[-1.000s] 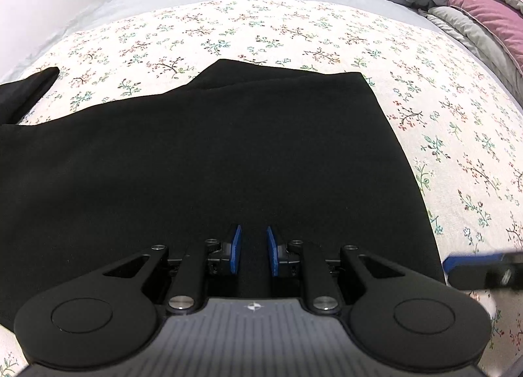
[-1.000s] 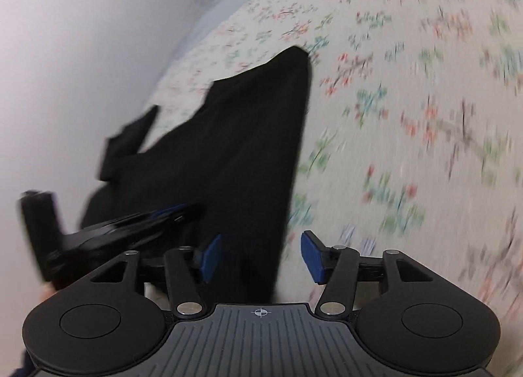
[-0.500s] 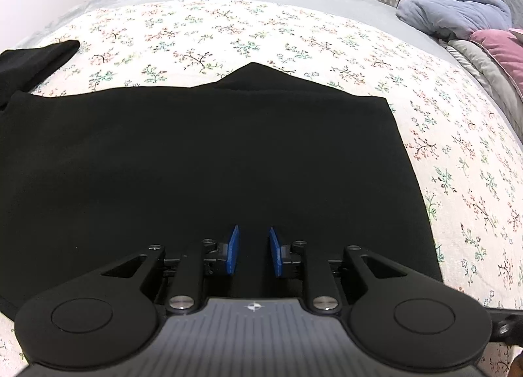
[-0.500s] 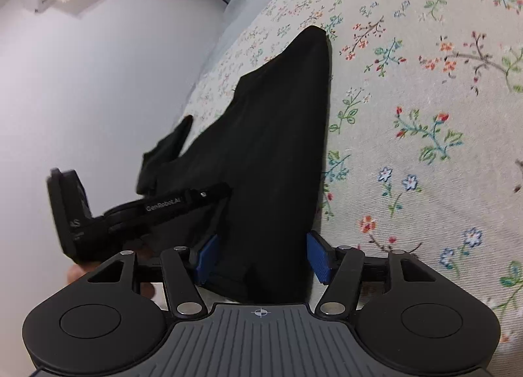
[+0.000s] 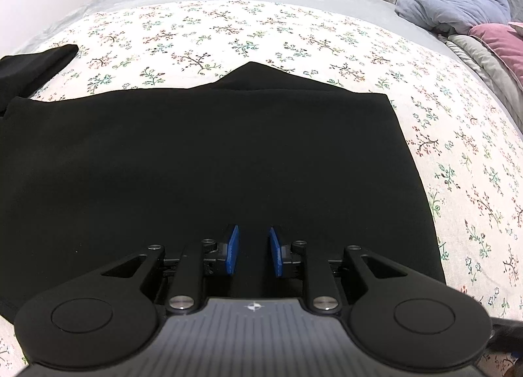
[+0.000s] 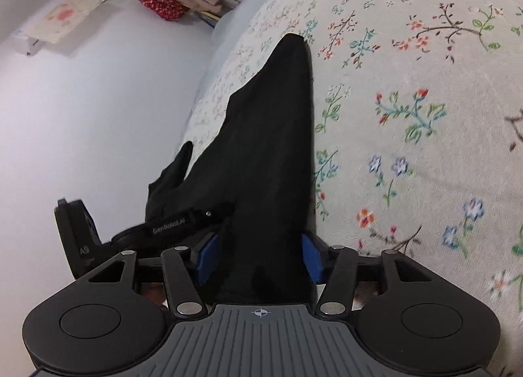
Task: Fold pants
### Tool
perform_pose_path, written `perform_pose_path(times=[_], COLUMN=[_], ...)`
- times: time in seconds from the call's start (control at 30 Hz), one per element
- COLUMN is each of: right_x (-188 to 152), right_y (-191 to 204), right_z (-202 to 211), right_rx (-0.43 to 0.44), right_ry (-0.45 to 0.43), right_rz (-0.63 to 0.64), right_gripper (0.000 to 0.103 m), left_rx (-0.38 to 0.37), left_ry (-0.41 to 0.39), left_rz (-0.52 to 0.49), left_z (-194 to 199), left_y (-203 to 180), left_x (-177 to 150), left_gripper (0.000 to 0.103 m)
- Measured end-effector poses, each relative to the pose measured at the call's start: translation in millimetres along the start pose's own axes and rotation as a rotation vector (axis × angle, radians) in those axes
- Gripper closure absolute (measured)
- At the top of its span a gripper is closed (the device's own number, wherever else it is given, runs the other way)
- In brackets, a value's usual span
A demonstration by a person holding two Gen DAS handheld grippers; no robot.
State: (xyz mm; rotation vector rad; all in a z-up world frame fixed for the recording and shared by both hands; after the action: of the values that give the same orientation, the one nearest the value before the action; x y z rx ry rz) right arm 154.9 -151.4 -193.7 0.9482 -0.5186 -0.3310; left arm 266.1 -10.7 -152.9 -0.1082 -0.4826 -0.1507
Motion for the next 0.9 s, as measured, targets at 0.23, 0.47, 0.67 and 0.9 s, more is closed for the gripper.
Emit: perform_pose_path(times=[0.23, 0.47, 0.67, 0.9], right_x=[-7, -11, -12, -17], right_y=[-10, 0, -16, -6], right_z=[-9, 1, 3, -2], right_rx=[-0.044, -0.074, -0.046, -0.101], right_ry=[-0.015, -0.049, -0.009, -0.021], right_rz=[-0.038, -0.027, -0.093, 0.017], right_gripper=[0.088, 0.089, 0.086, 0.089], left_rx=[0.017, -0.005, 0.002, -0.056], left_ry=[0.0, 0.005, 0.008, -0.05], left_rz=[-0.009, 0.028, 0.002, -0.112], left_z=[-1, 2, -2, 6], left_y=[-3, -6, -22, -75], left_x=[2, 13, 18, 27], left_gripper=[0.063, 0.063, 0.063, 0.055])
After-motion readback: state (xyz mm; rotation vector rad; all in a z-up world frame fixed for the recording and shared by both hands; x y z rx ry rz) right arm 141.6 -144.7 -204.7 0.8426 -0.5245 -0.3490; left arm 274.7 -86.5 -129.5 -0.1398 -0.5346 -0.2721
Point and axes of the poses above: each gripper's, at about its wrist camera, not at the fingertips, and z roughly against the way its jaws point, y to its left, x to its top, the point moved 7 cm from there along -z, roughly the way its jaws point, and after that the axes turned 7 degrees about y, right-handed, at the moved point
